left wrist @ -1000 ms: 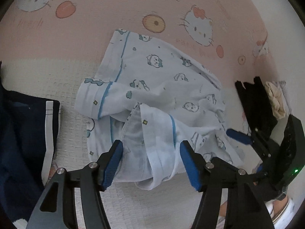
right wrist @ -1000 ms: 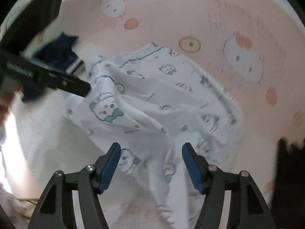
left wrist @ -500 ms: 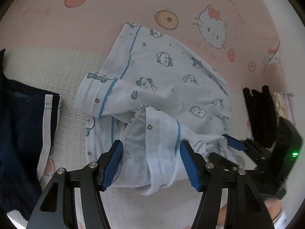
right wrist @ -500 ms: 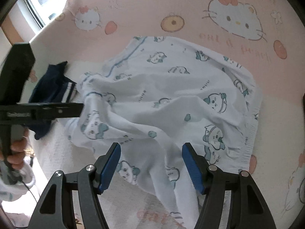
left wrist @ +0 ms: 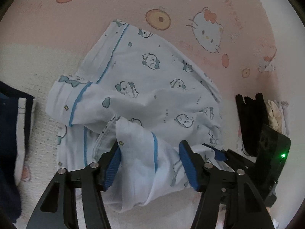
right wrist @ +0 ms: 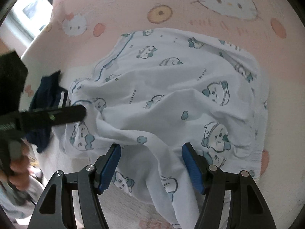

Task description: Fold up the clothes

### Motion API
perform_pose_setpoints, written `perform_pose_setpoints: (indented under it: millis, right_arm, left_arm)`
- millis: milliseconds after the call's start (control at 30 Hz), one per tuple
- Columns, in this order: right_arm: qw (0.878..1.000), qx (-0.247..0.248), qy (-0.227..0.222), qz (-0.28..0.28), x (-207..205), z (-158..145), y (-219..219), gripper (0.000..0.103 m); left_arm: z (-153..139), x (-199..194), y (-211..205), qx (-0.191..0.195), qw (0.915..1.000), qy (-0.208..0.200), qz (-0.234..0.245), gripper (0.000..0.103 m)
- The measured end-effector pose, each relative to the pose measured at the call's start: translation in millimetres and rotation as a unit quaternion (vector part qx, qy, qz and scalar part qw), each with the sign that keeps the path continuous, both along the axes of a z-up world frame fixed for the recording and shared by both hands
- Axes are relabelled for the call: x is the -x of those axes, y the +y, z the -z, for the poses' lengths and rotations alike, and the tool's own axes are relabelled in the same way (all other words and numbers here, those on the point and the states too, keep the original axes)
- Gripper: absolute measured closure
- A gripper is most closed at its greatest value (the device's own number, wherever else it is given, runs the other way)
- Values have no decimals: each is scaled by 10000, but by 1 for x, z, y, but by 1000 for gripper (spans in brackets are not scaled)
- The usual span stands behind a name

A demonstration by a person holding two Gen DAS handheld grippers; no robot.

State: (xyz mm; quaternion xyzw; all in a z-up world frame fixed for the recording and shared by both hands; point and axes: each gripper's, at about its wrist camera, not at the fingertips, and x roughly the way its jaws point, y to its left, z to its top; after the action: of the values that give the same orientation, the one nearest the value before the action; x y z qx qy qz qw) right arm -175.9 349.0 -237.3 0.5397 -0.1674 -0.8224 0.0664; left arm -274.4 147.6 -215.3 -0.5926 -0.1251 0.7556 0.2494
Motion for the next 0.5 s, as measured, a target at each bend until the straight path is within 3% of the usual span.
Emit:
perform_pose_setpoints:
  millis: [133, 233, 300, 500]
  right_arm:
    - [9999, 71, -20, 132, 2, 2, 2, 38]
    - [9995, -243, -54, 193, 1, 4, 0, 65]
    - [9993, -250, 11, 259, 0, 3, 1, 100]
    - [9977, -427, 421, 304, 3, -15, -2, 101]
  left_arm:
    - [6, 1, 1, 182, 9997, 82, -121, 73]
    - [6, -1, 1, 223, 9995, 175, -139, 82]
    - [2, -3, 0, 242, 9992, 278, -162, 84]
    - [-31, -10, -2, 251, 9961, 841, -137, 85]
